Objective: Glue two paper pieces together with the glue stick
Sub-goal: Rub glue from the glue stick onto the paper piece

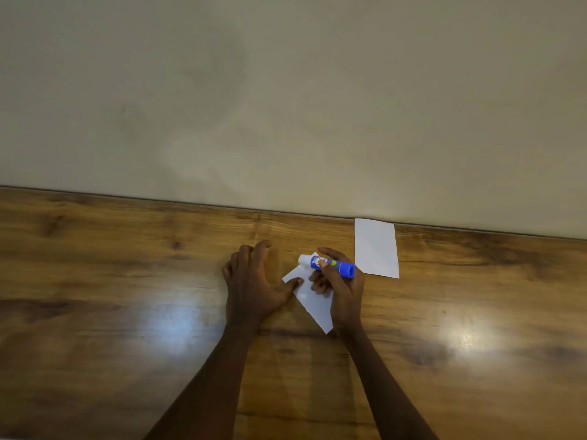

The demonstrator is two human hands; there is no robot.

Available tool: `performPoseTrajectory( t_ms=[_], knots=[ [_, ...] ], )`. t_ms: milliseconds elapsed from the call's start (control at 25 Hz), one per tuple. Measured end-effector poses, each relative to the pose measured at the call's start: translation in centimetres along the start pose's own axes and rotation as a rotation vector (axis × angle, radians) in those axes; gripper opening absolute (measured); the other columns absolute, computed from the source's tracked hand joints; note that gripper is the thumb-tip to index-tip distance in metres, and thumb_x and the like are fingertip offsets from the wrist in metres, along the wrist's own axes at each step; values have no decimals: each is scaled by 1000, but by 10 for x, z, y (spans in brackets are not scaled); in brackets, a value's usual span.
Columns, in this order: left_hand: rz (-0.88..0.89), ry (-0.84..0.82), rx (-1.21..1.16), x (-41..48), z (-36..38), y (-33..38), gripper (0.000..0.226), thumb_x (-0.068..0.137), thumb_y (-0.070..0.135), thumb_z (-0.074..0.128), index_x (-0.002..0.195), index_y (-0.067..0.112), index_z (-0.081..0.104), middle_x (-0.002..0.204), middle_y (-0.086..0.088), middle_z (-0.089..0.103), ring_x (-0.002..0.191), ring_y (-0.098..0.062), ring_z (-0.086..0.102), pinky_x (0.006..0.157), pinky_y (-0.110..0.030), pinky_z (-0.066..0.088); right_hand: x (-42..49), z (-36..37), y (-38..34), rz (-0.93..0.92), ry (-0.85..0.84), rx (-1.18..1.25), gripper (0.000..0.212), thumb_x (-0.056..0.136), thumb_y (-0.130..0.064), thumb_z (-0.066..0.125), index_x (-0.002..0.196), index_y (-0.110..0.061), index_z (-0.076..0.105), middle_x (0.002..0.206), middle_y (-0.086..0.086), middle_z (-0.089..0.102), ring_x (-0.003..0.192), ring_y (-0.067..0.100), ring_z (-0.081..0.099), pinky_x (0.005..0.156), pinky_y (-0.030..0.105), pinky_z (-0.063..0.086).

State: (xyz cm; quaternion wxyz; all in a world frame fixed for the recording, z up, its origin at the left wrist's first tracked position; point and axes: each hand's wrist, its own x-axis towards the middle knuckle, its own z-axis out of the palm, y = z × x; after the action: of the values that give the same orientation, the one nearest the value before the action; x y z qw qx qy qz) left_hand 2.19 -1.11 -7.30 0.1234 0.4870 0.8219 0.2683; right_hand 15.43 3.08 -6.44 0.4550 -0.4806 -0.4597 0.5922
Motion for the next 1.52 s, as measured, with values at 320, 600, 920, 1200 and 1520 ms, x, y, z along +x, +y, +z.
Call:
performPoseTrajectory(
  t_ms=[320, 600, 920, 1200, 1520],
  knots=[
    [11, -16, -10, 0, -1, 0, 84, 56, 50, 77, 124, 14, 44, 123, -16, 50, 113, -31, 43, 96, -43, 31, -1, 11, -1, -90, 19, -238, 36, 72, 4, 67, 72, -29, 54, 67, -3, 60, 62, -7, 60, 58, 4, 46],
    [74, -46, -6, -1, 0, -5, 88, 51, 51, 78, 123, 14, 45, 119, -15, 51, 110, -31, 45, 93, -41, 31, 3, 11, 2, -34, -79, -319, 12, 72, -6, 70, 78, -12, 61, 74, 3, 63, 65, 7, 59, 60, 7, 47],
    [66, -75, -8, 0, 0, -6, 90, 53, 43, 80, 128, 14, 40, 126, -16, 48, 116, -31, 41, 96, -42, 30, 2, 11, 1, -58, -146, -504, 19, 73, -11, 72, 84, 3, 63, 74, 19, 65, 64, 17, 54, 65, 23, 43],
    [67, -53, -10, 0, -1, -4, 92, 50, 54, 79, 124, 14, 43, 120, -14, 50, 111, -29, 44, 93, -43, 32, 9, 3, -6, -90, -132, -503, 17, 72, -8, 72, 84, 1, 63, 63, -4, 56, 51, 3, 55, 53, 2, 42],
    [40, -61, -11, 0, 0, -4, 91, 49, 56, 78, 123, 17, 41, 121, -12, 48, 112, -28, 41, 95, -42, 30, 34, -17, -13, -24, -32, -588, 25, 77, -18, 67, 95, -2, 60, 82, 6, 58, 66, 13, 53, 58, 11, 43]
  ],
)
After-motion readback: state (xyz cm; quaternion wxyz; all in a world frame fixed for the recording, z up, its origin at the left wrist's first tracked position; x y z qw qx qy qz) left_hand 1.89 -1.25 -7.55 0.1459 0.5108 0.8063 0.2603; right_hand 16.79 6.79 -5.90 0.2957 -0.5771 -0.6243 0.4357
